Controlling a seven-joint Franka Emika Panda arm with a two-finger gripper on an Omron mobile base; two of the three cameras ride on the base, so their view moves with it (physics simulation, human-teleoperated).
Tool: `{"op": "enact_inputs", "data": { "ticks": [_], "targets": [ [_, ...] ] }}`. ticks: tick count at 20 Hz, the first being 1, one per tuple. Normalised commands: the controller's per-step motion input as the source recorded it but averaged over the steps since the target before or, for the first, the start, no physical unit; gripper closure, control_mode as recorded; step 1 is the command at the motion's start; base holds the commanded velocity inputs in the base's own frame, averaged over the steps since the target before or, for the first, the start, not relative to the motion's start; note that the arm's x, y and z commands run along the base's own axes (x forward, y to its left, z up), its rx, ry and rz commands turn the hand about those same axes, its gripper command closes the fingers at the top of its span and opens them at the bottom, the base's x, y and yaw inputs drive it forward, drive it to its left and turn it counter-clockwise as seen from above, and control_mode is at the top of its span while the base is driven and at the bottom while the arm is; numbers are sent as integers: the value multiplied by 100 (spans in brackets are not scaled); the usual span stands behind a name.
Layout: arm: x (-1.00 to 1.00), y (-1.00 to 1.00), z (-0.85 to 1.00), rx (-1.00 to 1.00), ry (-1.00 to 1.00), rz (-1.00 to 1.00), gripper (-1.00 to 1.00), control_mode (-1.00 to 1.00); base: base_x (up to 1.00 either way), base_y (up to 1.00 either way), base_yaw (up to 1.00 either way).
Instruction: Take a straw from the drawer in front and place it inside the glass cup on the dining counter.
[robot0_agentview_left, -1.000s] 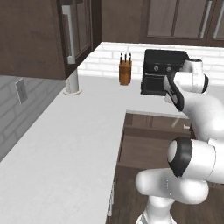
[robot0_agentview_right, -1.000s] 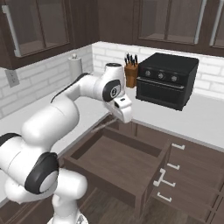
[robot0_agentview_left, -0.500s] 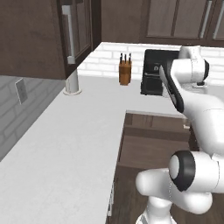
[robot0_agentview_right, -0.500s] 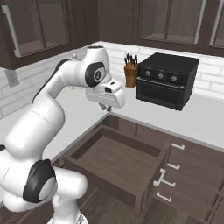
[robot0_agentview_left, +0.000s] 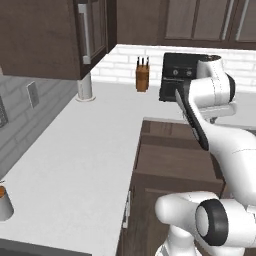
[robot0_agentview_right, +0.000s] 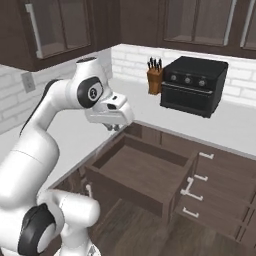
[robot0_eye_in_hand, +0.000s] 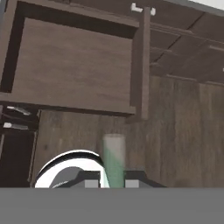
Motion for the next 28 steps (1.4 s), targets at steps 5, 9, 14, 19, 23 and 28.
{"op": "enact_inputs", "data": {
  "ticks": [5, 9, 14, 19, 23, 28],
  "targets": [
    [0, 0, 0, 0, 0, 0, 100, 100, -100, -39, -22],
    [0, 0, 0, 0, 0, 0, 100, 100, -30, -59, -58],
    [0, 0, 0, 0, 0, 0, 100, 100, 0, -53, -77],
    [0, 0, 0, 0, 0, 0, 100, 100, 0, -47, -81],
    [0, 0, 0, 0, 0, 0, 100, 100, 0, -46, -81],
    [0, 0, 0, 0, 0, 0, 100, 100, 0, -53, -80]
  ]
}}
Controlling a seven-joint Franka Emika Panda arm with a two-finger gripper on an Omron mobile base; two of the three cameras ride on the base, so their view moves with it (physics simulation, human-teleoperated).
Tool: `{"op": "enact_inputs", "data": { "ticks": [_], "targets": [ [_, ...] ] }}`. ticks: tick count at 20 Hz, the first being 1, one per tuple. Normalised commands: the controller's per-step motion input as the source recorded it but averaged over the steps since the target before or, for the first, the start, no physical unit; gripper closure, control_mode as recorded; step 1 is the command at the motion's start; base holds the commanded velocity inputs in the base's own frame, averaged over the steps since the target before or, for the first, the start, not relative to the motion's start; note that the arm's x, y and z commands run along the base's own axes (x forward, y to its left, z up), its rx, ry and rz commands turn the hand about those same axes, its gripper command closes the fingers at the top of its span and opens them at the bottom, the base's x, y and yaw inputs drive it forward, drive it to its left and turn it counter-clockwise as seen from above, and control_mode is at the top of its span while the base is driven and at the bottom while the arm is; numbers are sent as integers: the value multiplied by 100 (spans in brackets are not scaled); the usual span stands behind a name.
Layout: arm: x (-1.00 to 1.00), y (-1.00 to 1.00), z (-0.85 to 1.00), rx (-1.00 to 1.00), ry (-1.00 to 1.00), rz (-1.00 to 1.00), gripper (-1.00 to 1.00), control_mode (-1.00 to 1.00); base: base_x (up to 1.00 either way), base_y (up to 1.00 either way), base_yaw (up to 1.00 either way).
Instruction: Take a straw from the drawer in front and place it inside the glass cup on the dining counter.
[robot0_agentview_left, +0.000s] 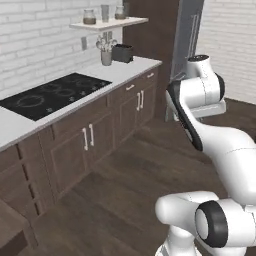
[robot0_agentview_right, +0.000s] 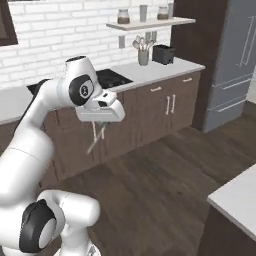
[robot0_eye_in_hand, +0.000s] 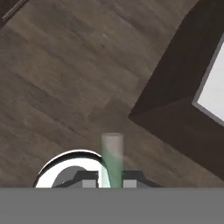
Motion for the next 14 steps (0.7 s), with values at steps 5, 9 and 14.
{"op": "enact_inputs", "data": {
  "ticks": [5, 9, 14],
  "targets": [
    [0, 0, 0, 0, 0, 0, 100, 100, 7, -36, -77],
    [0, 0, 0, 0, 0, 0, 100, 100, 51, -1, -65],
    [0, 0, 0, 0, 0, 0, 100, 100, 64, 29, -57]
  ]
}}
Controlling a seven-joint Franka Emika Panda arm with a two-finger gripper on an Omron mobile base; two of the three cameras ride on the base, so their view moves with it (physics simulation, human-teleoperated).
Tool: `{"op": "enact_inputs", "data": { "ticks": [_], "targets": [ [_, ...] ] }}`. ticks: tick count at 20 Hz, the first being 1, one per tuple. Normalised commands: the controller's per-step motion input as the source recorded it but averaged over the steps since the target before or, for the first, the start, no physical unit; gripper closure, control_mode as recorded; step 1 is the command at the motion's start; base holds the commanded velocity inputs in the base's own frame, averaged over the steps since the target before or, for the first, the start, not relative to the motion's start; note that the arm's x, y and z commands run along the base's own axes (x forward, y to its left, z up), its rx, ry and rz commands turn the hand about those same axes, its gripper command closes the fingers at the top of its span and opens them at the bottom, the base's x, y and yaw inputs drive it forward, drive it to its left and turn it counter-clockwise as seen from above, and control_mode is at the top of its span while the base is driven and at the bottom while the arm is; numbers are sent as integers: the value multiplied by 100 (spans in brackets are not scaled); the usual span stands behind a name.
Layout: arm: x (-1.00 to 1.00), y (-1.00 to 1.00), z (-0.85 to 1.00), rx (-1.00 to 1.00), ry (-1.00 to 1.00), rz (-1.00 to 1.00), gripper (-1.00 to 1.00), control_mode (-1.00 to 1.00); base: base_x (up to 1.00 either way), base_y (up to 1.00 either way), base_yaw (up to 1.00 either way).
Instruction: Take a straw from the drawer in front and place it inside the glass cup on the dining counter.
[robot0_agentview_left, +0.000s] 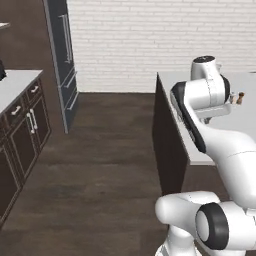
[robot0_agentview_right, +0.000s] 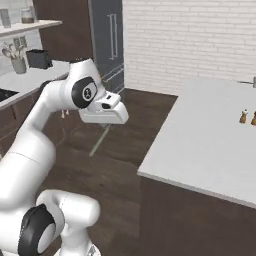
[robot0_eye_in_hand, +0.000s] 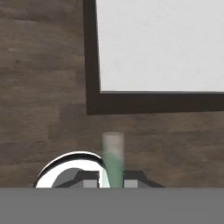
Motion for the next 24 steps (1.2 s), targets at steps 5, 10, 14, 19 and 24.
{"op": "enact_inputs", "data": {
  "ticks": [5, 10, 14, 19, 24],
  "targets": [
    [0, 0, 0, 0, 0, 0, 100, 100, 82, 45, -51],
    [0, 0, 0, 0, 0, 0, 100, 100, 63, 82, -43],
    [0, 0, 0, 0, 0, 0, 100, 100, 36, 100, -39],
    [0, 0, 0, 0, 0, 0, 100, 100, 59, 91, -40],
    [0, 0, 0, 0, 0, 0, 100, 100, 97, 61, -39]
  ]
}}
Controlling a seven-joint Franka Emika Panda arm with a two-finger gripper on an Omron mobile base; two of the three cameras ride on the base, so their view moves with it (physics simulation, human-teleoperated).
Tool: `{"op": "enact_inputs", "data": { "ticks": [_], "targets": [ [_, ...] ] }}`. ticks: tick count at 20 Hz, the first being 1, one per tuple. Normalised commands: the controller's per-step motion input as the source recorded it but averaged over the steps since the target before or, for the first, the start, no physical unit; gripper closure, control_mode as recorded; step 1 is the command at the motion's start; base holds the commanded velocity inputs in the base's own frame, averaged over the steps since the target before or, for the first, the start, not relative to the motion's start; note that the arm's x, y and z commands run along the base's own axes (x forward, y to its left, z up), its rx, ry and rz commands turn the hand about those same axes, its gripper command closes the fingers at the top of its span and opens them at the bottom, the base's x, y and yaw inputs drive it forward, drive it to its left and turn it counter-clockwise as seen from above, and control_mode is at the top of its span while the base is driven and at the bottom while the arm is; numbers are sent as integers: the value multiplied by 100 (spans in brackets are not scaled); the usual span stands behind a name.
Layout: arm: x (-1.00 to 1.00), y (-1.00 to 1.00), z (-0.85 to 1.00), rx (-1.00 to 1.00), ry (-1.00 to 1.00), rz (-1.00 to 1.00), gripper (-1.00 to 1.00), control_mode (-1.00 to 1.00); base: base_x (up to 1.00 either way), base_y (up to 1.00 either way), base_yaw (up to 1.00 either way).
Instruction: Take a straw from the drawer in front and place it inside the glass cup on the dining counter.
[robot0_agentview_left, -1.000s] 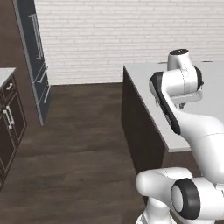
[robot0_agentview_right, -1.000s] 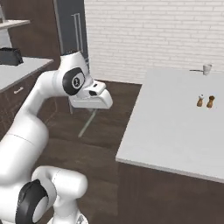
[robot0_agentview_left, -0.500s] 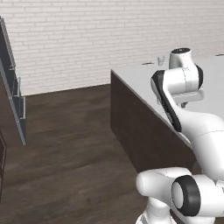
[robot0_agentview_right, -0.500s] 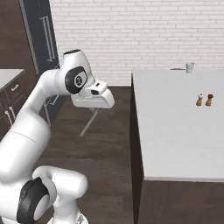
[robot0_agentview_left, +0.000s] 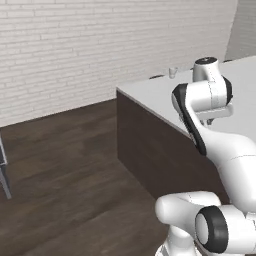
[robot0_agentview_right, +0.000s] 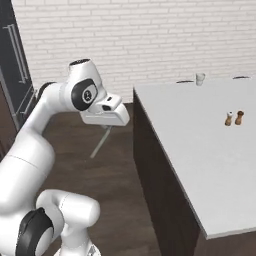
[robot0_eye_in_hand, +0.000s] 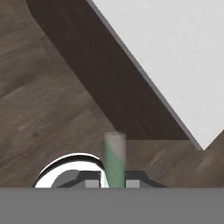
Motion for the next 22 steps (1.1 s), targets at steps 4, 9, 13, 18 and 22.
{"op": "enact_inputs", "data": {
  "ticks": [4, 9, 13, 18, 22],
  "targets": [
    [0, 0, 0, 0, 0, 0, 100, 100, 100, 66, -36],
    [0, 0, 0, 0, 0, 0, 100, 100, 95, 89, -34],
    [0, 0, 0, 0, 0, 0, 100, 100, 82, 100, -34],
    [0, 0, 0, 0, 0, 0, 100, 100, 78, 98, -35],
    [0, 0, 0, 0, 0, 0, 100, 100, 72, 89, -34]
  ]
}}
